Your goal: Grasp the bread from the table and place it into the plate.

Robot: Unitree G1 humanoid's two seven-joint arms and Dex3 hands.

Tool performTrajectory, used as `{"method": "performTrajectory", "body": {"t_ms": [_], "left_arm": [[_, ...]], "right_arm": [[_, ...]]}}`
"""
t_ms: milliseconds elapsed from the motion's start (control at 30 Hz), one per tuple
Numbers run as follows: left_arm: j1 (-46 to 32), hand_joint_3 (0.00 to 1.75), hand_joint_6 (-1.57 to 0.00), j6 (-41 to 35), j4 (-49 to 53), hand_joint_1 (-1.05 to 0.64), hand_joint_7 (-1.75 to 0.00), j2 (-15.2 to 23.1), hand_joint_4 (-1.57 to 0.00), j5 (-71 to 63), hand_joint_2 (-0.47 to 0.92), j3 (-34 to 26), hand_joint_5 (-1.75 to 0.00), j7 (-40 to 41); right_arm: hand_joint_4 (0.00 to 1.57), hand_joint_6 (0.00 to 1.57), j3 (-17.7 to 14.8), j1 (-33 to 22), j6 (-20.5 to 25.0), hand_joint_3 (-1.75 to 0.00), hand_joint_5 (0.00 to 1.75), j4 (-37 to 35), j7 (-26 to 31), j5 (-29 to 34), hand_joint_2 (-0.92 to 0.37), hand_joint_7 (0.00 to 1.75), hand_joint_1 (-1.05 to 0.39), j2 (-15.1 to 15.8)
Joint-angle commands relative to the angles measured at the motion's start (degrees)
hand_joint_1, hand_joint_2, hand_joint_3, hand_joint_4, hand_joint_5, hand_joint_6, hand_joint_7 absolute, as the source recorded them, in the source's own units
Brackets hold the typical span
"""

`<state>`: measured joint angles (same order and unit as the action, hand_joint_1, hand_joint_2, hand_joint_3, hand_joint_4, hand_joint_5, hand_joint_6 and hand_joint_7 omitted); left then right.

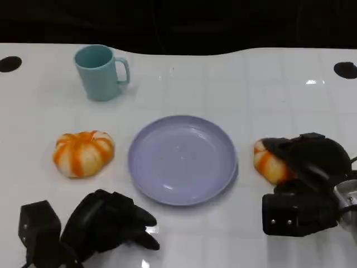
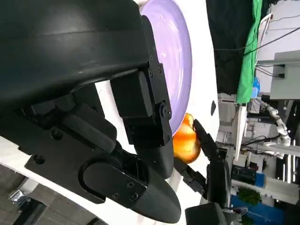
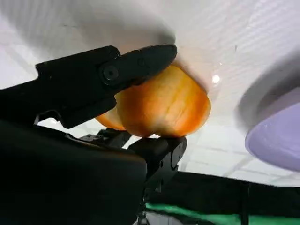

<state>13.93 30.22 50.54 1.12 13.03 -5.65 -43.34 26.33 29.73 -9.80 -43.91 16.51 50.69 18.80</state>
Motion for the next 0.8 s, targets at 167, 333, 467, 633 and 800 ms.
{"method": "performTrajectory", "body": {"t_ms": [167,333,467,633,800], "left_arm": [[-0.9,0.0,-1.56,-0.2,-0.9,-1.05,0.0,0.8,-1.57,-0.4,0.78,0.2,-0.22,0.6],[-0.9,0.0,-1.56,-0.1,-0.5,-1.05,0.0,0.8,-1.57,-0.2,0.78,0.0,-0.21,0.3],[-0.8,0.01,-1.56,0.4,-0.3,-1.05,0.0,0.8,-1.57,-0.4,0.78,0.1,-0.21,0.3],[-1.0,0.01,-1.56,0.3,-0.7,-1.05,0.0,0.7,-1.57,-0.5,0.79,0.2,-0.22,0.7],[-1.1,0.0,-1.56,0.1,-0.9,-1.05,0.0,0.7,-1.57,-0.5,0.79,0.2,-0.22,0.7]], "right_arm": [[0.88,0.72,1.1,2.7,-7.6,-0.5,1.74,-6.7,11.8,-1.0,-0.78,1.62,-0.19,0.8],[0.86,0.63,0.9,2.6,-7.7,-0.75,1.75,-5.1,13.0,-1.6,-0.61,1.74,-0.19,0.7],[0.88,0.66,0.6,2.5,-9.1,-0.81,1.75,-4.3,16.9,-1.8,-0.5,1.75,-0.16,0.7],[0.92,0.68,0.0,2.2,-10.4,-1.11,1.75,-1.6,19.7,-2.2,-0.35,1.75,-0.18,0.8],[0.95,0.71,-0.7,1.4,-12.4,-1.25,1.75,2.3,20.8,-3.0,-0.28,1.75,-0.16,1.1]]}}
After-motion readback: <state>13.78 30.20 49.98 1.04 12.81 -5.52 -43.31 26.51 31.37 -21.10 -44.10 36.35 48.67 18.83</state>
